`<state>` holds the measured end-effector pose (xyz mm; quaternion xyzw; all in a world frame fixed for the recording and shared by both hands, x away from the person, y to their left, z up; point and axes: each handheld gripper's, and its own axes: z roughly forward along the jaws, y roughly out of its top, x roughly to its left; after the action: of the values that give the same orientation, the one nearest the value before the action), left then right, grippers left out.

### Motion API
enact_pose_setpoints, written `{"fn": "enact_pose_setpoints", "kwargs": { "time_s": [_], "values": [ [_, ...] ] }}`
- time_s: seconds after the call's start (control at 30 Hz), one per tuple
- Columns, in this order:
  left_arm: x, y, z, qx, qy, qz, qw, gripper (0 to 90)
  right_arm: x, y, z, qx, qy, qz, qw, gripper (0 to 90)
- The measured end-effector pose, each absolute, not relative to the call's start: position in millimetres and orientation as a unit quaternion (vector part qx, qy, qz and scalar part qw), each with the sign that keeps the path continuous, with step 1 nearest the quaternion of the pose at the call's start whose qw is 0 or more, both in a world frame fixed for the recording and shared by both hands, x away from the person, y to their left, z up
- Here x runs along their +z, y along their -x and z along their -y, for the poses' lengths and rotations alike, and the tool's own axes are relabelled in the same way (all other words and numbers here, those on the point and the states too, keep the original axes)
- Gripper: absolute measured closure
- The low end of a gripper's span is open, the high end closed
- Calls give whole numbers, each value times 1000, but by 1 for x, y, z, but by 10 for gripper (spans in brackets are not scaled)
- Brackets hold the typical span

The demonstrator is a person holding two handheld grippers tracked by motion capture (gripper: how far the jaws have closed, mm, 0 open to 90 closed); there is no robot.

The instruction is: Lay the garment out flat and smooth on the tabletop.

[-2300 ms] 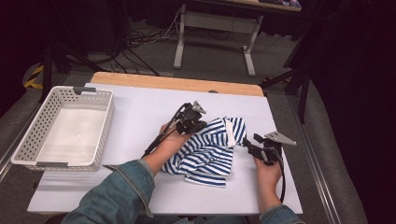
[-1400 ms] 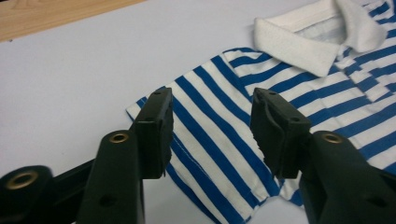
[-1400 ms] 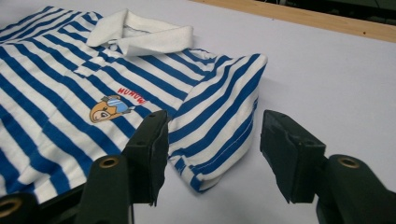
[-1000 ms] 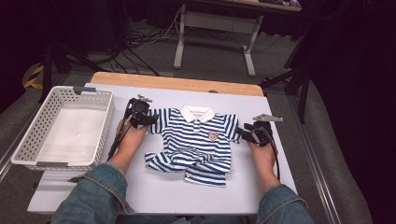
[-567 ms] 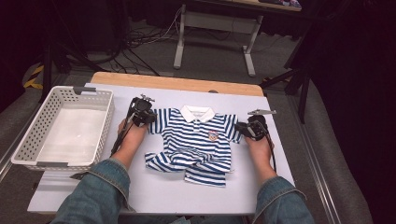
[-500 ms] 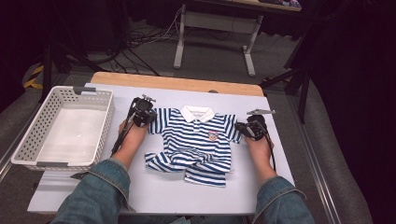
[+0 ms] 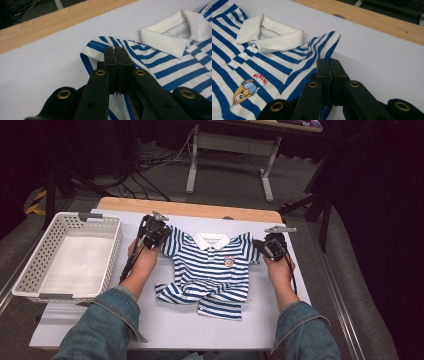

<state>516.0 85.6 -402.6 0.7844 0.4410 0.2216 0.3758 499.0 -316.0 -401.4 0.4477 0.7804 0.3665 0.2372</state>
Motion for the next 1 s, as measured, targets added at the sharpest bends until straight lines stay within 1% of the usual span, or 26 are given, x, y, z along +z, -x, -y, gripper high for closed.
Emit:
{"fn": "enact_pose_setpoints", "kwargs": {
  "time_s": [0.03,0.13,0.23,0.27,0.3,0.33,0.37,0.4,0.47,0.5,0.53,0.7,0.8,1.0],
  "values": [
    [-403,-516,-86,222,-784,-441,376,886,-398,-502,314,366,-445,-781,243,882],
    [-392,-518,-84,247,-778,-439,377,887,-389,-509,311,367,-438,-780,254,884],
    [-387,-524,-89,284,-755,-455,377,886,-383,-519,308,374,-439,-771,271,883],
    [-387,-524,-89,284,-755,-455,377,884,-383,-519,308,374,-439,-771,271,883],
    [-389,-527,-93,293,-743,-471,374,884,-383,-524,308,381,-444,-765,270,875],
    [-392,-529,-94,287,-740,-485,367,865,-386,-530,306,386,-444,-760,276,729],
    [-396,-531,-96,272,-740,-496,363,762,-389,-533,304,377,-450,-757,286,580],
    [-400,-530,-97,258,-743,-502,360,625,-393,-535,302,366,-455,-759,290,536],
    [-406,-525,-99,250,-749,-498,360,557,-399,-532,300,359,-457,-764,279,508],
    [-408,-522,-99,246,-752,-496,357,505,-400,-528,300,357,-451,-768,281,514],
    [-410,-519,-100,241,-756,-491,358,473,-401,-523,300,359,-443,-772,281,517],
    [-416,-503,-104,203,-772,-475,371,456,-402,-501,301,376,-424,-783,257,517],
    [-420,-494,-105,181,-782,-467,372,456,-402,-488,300,381,-412,-791,243,529],
    [-432,-480,-103,118,-808,-451,360,505,-415,-471,299,377,-399,-811,201,541]
  ]
}}
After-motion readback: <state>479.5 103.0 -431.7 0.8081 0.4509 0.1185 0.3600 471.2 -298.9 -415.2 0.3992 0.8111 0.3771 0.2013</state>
